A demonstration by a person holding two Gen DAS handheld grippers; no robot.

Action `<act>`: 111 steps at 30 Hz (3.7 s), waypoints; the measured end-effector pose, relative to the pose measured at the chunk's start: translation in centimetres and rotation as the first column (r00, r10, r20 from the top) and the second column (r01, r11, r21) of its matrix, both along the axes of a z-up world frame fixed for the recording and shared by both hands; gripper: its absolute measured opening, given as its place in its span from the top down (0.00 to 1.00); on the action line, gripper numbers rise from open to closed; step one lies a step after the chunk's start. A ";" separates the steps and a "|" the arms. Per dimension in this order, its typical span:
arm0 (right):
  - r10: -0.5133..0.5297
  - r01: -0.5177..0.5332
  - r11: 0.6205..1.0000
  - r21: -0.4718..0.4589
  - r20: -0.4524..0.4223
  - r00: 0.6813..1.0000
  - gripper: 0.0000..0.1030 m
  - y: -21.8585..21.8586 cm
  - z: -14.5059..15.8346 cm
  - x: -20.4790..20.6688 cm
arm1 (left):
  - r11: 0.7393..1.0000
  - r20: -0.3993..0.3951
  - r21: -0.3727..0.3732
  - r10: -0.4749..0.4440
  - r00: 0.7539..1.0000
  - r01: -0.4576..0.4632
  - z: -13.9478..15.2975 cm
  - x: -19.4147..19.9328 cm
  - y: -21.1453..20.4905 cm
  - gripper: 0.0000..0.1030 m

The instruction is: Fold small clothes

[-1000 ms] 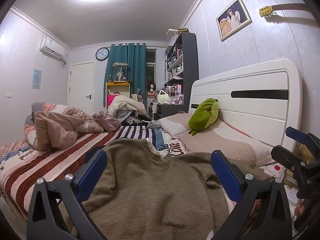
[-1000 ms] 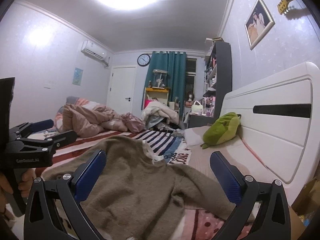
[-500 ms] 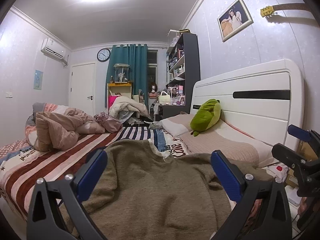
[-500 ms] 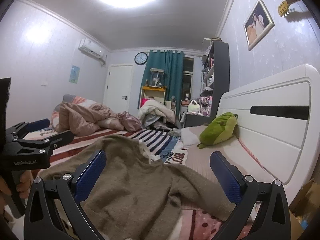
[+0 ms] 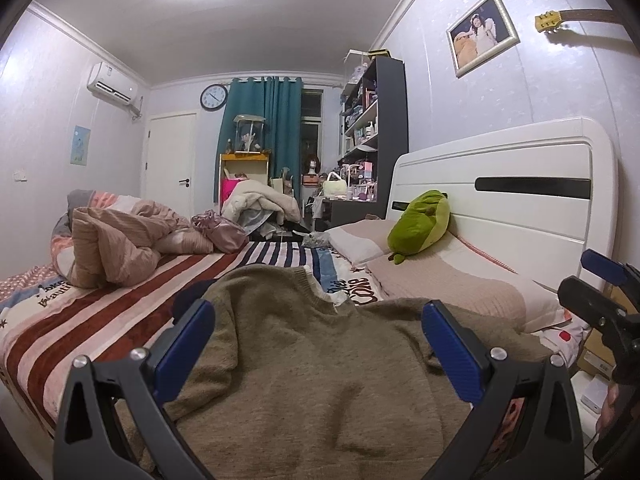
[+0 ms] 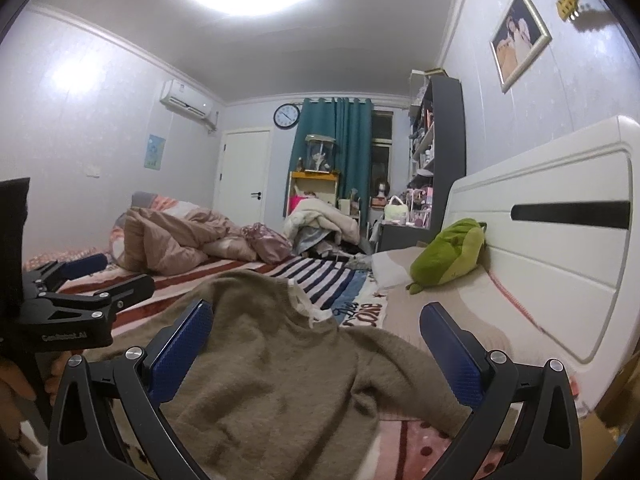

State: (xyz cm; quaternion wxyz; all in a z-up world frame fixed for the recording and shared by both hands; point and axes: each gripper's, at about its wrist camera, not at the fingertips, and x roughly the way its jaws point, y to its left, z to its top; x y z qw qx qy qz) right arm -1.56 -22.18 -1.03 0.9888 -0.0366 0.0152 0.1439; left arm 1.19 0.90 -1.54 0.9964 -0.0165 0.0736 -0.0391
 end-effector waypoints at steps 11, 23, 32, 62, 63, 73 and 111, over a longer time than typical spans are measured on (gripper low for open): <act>0.006 -0.009 0.999 -0.048 -0.067 0.998 0.00 0.7 -1.3 2.1 | 0.999 -0.029 -0.024 0.034 0.999 -0.035 -1.1 1.4 2.6 0.01; -0.024 0.000 0.993 -0.116 -0.212 0.977 0.29 2.0 -7.5 7.2 | 0.971 -0.245 -0.040 0.220 0.944 -0.237 -9.4 3.7 14.4 0.03; -0.041 -0.004 0.988 -0.153 -0.289 0.956 0.30 4.8 -9.0 9.4 | 0.898 -0.418 -0.164 0.311 0.854 -0.407 -17.3 3.5 24.2 0.20; 0.014 -0.011 1.000 0.012 -0.304 0.953 0.30 1.6 -9.4 9.5 | 0.947 -0.239 -0.137 0.254 0.937 -0.292 -10.5 4.2 19.3 0.92; 0.018 -0.012 1.000 0.024 -0.297 0.955 0.30 1.0 -9.5 9.3 | 0.957 -0.217 -0.130 0.229 0.949 -0.261 -9.4 4.4 18.2 0.92; 0.002 0.011 0.998 0.057 -0.217 0.976 0.29 -4.2 -9.6 7.9 | 0.984 -0.255 -0.016 -0.176 0.951 0.178 -8.4 9.8 0.0 0.92; 0.123 -0.248 0.955 -0.161 -0.547 0.828 0.45 12.3 -13.7 16.5 | 0.974 -0.308 -0.225 -0.043 0.950 -0.029 -11.6 -0.8 16.5 0.16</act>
